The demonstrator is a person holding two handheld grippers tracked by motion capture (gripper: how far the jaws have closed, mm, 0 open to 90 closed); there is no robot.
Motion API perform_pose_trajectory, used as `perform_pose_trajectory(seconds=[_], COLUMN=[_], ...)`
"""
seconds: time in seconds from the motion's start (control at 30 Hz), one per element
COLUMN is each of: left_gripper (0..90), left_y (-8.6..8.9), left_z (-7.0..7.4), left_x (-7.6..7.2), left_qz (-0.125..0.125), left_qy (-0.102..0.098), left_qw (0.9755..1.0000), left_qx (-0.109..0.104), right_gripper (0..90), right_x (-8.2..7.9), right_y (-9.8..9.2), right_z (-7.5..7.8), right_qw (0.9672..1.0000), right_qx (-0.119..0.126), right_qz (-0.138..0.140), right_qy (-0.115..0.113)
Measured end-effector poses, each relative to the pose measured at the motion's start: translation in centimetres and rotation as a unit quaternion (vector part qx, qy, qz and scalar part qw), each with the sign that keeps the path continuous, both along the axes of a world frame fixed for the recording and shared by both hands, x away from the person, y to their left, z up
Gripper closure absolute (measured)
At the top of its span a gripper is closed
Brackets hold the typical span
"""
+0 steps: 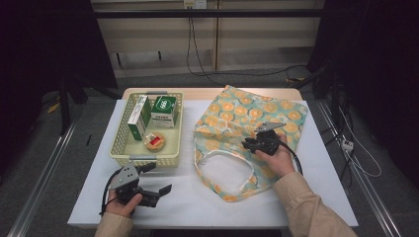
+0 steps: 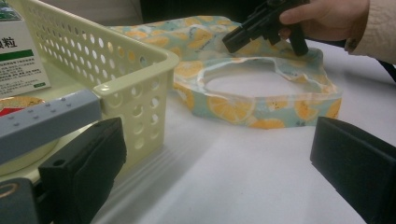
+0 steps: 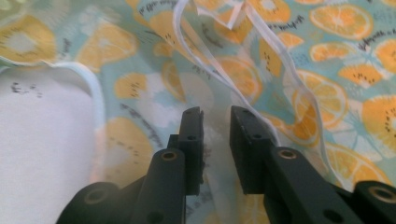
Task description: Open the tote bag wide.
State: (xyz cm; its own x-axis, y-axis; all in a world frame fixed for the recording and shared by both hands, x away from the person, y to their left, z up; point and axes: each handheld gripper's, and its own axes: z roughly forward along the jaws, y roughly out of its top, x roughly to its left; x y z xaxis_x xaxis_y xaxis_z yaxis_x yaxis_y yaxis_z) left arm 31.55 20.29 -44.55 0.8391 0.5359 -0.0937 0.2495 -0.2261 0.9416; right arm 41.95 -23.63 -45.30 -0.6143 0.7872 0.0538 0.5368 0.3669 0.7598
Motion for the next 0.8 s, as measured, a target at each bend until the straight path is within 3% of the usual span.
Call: perform_pose_trajectory(seconds=[0.07,0.17,0.23,0.57,0.8], left_gripper=[3.2,3.2,3.2,3.2,3.2], left_y=[0.06,0.21,0.28,0.25,0.25], left_z=[-0.07,-0.1,-0.01,0.03,0.0], left_x=[-0.01,0.05,0.09,-0.04,-0.03], left_qz=[0.004,0.005,0.003,0.004,0.005], left_qy=[0.007,0.006,0.0,0.003,0.005], left_qw=[1.0,0.9999,1.0,1.0,0.9999], left_qx=[-0.006,-0.006,-0.001,-0.008,-0.008], right_gripper=[67.0,58.7,58.3,87.5,90.0], right_x=[0.19,0.13,0.07,0.58,0.8], right_y=[-0.03,0.42,0.58,-0.09,0.08], right_z=[-0.4,-0.7,-0.8,-0.89,-0.67], right_qw=[0.9999,0.9997,0.9996,0.9993,0.9991], right_qx=[0.009,-0.02,-0.025,-0.038,-0.041], right_qz=[0.003,0.007,0.009,0.001,-0.007], right_qy=[0.01,0.014,0.007,-0.005,0.004])
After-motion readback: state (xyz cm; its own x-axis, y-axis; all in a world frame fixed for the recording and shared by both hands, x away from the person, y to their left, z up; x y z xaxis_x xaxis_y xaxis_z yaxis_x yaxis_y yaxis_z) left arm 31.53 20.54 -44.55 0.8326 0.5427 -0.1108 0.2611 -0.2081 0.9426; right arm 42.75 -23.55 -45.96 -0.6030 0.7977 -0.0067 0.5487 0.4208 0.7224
